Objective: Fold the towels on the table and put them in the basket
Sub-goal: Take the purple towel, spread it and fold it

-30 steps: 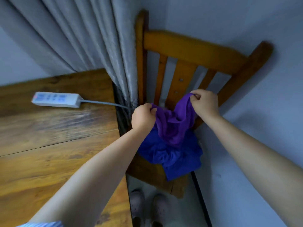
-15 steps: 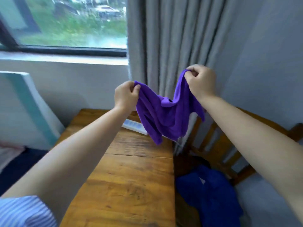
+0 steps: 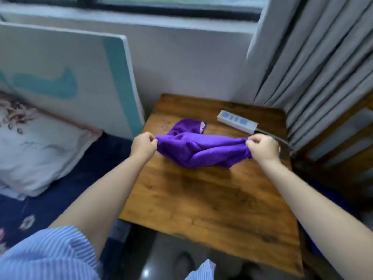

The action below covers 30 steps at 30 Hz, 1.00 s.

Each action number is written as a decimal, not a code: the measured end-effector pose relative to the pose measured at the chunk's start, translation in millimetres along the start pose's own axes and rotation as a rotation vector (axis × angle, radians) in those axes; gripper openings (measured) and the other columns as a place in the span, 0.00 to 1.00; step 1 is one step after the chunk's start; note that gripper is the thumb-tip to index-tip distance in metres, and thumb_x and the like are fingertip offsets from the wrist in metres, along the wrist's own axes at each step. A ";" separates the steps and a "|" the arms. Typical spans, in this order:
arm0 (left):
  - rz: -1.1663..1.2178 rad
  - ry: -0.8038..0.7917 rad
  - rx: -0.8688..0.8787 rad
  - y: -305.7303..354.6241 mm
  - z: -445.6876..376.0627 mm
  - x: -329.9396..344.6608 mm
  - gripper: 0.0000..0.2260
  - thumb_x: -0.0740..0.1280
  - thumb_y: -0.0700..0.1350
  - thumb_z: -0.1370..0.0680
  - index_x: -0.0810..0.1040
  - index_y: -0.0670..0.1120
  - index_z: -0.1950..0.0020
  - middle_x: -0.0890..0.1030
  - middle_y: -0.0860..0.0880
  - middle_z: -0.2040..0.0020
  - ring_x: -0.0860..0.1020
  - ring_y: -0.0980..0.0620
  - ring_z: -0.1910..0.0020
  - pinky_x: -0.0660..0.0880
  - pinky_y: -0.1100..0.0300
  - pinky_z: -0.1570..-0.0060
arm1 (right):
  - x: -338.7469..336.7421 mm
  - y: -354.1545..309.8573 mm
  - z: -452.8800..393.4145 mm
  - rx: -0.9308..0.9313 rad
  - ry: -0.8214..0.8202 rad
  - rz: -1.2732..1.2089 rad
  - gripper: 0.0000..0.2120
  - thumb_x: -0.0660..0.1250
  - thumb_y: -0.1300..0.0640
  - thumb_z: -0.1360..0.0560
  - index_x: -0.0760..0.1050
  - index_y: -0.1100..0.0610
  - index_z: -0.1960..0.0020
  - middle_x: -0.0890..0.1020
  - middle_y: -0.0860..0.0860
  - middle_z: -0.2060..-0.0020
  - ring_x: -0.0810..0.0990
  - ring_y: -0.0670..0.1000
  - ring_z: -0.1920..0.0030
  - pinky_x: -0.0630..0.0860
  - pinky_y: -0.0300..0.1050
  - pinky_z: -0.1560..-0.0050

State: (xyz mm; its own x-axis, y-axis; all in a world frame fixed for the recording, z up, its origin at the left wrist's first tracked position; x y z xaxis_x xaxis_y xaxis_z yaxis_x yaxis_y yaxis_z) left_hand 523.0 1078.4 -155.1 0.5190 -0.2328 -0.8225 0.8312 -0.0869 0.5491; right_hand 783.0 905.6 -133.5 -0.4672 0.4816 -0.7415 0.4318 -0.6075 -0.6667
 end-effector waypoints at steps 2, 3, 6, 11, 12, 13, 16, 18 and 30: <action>-0.083 -0.145 -0.112 -49.0 6.2 26.0 0.12 0.63 0.41 0.24 0.78 0.39 0.44 0.79 0.40 0.41 0.75 0.43 0.40 0.70 0.57 0.43 | 49.4 39.9 20.6 0.162 -0.188 0.180 0.11 0.62 0.60 0.26 0.81 0.58 0.49 0.81 0.57 0.44 0.76 0.58 0.40 0.69 0.49 0.40; -0.115 -0.209 -0.154 -67.2 11.3 38.0 0.11 0.63 0.41 0.24 0.78 0.39 0.44 0.79 0.40 0.41 0.75 0.43 0.40 0.70 0.57 0.43 | 68.3 59.4 30.5 0.224 -0.294 0.283 0.12 0.61 0.61 0.26 0.80 0.58 0.49 0.80 0.57 0.43 0.75 0.58 0.39 0.69 0.49 0.39; -0.135 -0.315 -0.222 -102.0 27.1 67.6 0.10 0.63 0.40 0.24 0.79 0.39 0.47 0.81 0.39 0.45 0.77 0.42 0.43 0.72 0.56 0.45 | 109.2 103.3 55.9 0.288 -0.613 0.546 0.14 0.58 0.61 0.28 0.77 0.63 0.46 0.78 0.60 0.41 0.76 0.59 0.40 0.71 0.48 0.40; -0.169 -0.448 -0.347 -133.8 38.4 107.0 0.14 0.61 0.45 0.22 0.78 0.38 0.43 0.79 0.40 0.41 0.75 0.42 0.39 0.71 0.57 0.44 | 129.9 88.1 52.4 0.181 -0.607 0.805 0.16 0.60 0.54 0.27 0.73 0.57 0.41 0.76 0.55 0.40 0.73 0.57 0.37 0.69 0.48 0.38; -0.170 -0.469 -0.383 -137.0 40.0 114.0 0.15 0.60 0.46 0.21 0.77 0.37 0.41 0.78 0.39 0.40 0.75 0.41 0.38 0.70 0.57 0.43 | 135.1 79.6 44.0 0.127 -0.556 0.810 0.16 0.60 0.53 0.27 0.73 0.57 0.41 0.76 0.55 0.40 0.72 0.57 0.37 0.68 0.49 0.38; -0.161 -0.472 -0.416 -140.3 41.4 120.0 0.17 0.59 0.47 0.21 0.75 0.36 0.40 0.77 0.39 0.39 0.74 0.41 0.38 0.70 0.56 0.42 | 140.0 70.0 35.9 0.070 -0.502 0.794 0.16 0.60 0.53 0.27 0.73 0.58 0.41 0.76 0.55 0.40 0.72 0.57 0.38 0.68 0.50 0.39; -0.076 -0.402 -0.527 -148.6 39.7 132.5 0.18 0.58 0.47 0.20 0.73 0.36 0.37 0.75 0.37 0.37 0.72 0.40 0.36 0.69 0.55 0.40 | 160.1 50.7 7.2 -0.023 -0.396 0.693 0.16 0.60 0.54 0.25 0.73 0.61 0.42 0.76 0.58 0.41 0.71 0.60 0.39 0.69 0.52 0.40; 0.018 -0.327 -0.572 -151.9 36.4 135.5 0.18 0.58 0.46 0.20 0.71 0.36 0.36 0.74 0.37 0.36 0.72 0.40 0.36 0.68 0.55 0.39 | 171.0 44.6 -9.4 -0.017 -0.366 0.645 0.15 0.59 0.55 0.24 0.73 0.62 0.42 0.76 0.60 0.42 0.71 0.61 0.39 0.68 0.53 0.40; 0.589 -0.153 -0.765 -169.8 11.1 130.8 0.06 0.64 0.38 0.23 0.75 0.41 0.60 0.75 0.46 0.62 0.70 0.50 0.55 0.67 0.59 0.53 | 181.7 50.2 -67.5 0.431 -0.421 -0.024 0.07 0.68 0.67 0.30 0.76 0.60 0.66 0.78 0.58 0.62 0.74 0.54 0.62 0.70 0.41 0.59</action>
State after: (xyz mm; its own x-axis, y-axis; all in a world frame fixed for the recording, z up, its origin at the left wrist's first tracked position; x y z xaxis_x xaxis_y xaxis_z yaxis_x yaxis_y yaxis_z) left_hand 447.5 1052.0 -354.3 0.9062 -0.1655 -0.3892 0.3799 0.7229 0.5771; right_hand 771.8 1005.2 -306.8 -0.7760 0.2605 -0.5744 0.1069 -0.8432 -0.5268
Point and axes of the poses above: each hand's wrist, its own z-axis away from the middle knuckle, its own x-axis out of the palm, y = z × x, the point moved 4 cm from there along -z, towards the middle knuckle
